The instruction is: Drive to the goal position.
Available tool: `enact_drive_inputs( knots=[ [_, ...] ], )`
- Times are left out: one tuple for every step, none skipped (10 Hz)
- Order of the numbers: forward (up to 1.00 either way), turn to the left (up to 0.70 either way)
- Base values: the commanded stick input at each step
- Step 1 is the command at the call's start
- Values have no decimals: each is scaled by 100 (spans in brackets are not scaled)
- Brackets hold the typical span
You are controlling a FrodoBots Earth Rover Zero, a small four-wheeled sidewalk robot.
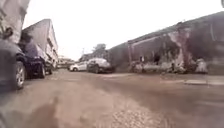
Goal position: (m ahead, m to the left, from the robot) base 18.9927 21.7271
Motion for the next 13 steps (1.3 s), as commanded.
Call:
enact_drive_inputs(
  knots=[
    [100, 12],
    [100, 12],
    [100, 12],
    [100, 12],
    [100, 12],
    [100, 12],
    [100, 12],
    [100, 12],
    [100, 12],
    [100, 12],
    [100, 12],
    [100, 12],
    [100, 12]
  ],
)
